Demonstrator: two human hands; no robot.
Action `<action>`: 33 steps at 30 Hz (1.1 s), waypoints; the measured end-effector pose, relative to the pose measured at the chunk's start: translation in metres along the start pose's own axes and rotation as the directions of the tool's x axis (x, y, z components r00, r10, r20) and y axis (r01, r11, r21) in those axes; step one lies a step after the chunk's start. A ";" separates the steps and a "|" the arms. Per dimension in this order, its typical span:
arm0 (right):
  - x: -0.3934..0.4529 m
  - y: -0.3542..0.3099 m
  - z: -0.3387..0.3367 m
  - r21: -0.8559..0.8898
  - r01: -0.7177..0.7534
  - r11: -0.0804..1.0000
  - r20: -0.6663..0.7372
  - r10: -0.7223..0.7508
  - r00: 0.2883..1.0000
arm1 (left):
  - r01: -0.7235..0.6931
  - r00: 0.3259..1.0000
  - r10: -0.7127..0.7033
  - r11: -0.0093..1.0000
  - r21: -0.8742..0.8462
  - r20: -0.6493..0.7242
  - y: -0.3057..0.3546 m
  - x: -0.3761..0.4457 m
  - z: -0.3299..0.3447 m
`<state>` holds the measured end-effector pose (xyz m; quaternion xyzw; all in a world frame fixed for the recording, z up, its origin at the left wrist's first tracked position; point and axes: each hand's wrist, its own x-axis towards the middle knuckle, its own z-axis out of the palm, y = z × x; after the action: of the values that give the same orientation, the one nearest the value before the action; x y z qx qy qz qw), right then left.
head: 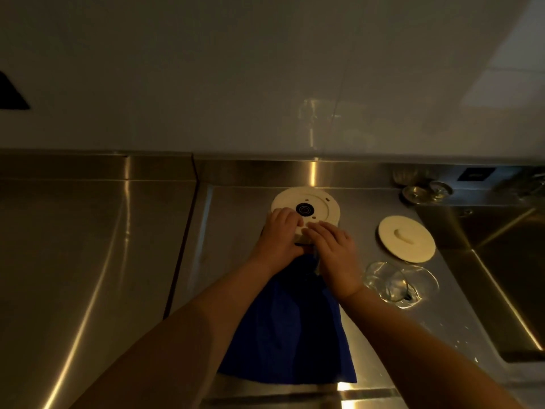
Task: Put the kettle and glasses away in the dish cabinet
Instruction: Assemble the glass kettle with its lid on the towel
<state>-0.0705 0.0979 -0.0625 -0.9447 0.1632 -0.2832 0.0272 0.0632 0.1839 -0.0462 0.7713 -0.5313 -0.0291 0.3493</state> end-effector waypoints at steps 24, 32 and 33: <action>0.022 -0.007 0.004 -0.011 0.096 0.995 0.089 -0.094 0.992 | 0.330 0.888 -0.397 0.901 0.282 0.230 -0.090 -0.016 0.020; 0.008 0.000 0.006 0.024 0.110 0.994 0.053 -0.111 0.992 | 0.170 0.916 -0.302 0.889 0.426 0.265 -0.113 -0.005 0.038; 0.007 0.001 0.005 0.030 0.103 0.994 0.054 -0.105 0.993 | 0.161 0.914 -0.301 0.885 0.438 0.272 -0.114 -0.005 0.038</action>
<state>-0.0627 0.0948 -0.0638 -0.9589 0.1092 -0.2600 0.0300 0.1366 0.1907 -0.1417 0.8691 -0.4797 -0.0897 0.0807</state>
